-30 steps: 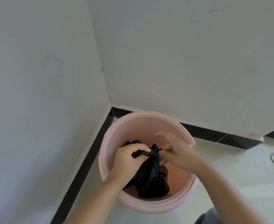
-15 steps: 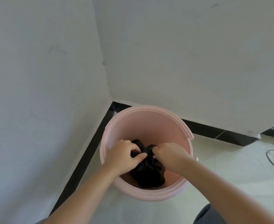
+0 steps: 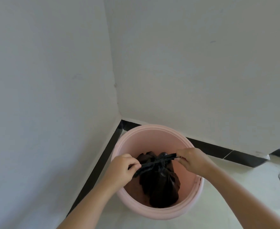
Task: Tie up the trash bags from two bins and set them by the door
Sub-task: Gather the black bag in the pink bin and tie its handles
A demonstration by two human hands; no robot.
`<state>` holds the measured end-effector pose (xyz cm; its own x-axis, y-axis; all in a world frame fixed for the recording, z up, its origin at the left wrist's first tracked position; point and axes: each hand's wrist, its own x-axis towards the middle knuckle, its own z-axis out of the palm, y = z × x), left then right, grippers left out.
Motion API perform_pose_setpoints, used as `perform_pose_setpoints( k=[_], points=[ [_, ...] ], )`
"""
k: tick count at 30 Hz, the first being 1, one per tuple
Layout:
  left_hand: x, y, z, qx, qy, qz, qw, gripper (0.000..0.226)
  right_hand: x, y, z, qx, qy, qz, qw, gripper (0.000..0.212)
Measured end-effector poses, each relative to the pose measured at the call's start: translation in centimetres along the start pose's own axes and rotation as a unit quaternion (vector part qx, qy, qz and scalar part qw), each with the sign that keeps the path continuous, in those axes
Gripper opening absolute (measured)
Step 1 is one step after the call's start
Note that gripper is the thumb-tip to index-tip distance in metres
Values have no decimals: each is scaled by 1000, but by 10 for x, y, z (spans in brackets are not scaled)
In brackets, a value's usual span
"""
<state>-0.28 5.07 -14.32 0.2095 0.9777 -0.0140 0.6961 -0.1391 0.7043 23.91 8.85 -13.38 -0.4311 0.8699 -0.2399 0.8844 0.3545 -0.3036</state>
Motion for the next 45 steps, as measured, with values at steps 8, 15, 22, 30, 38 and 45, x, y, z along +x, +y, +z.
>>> perform_pose_setpoints(
  k=[8,15,22,30,38,45],
  points=[
    [14,0,-20,22,-173,-62,983,17,4,3,-44,-91,19,3,996,19],
    [48,37,-51,-227,11,-70,971,32,6,3,-33,-62,50,4,997,27],
    [46,37,-25,-108,-37,-53,992,20,6,13,5,-35,-19,56,998,37],
    [53,50,-41,-207,-128,-108,964,13,0,14,21,27,49,137,989,73],
    [62,69,-39,-336,-62,-48,939,32,18,21,25,47,77,191,977,62],
    [73,93,-40,-334,-57,-71,938,31,21,-6,25,146,134,291,936,55]
  ],
)
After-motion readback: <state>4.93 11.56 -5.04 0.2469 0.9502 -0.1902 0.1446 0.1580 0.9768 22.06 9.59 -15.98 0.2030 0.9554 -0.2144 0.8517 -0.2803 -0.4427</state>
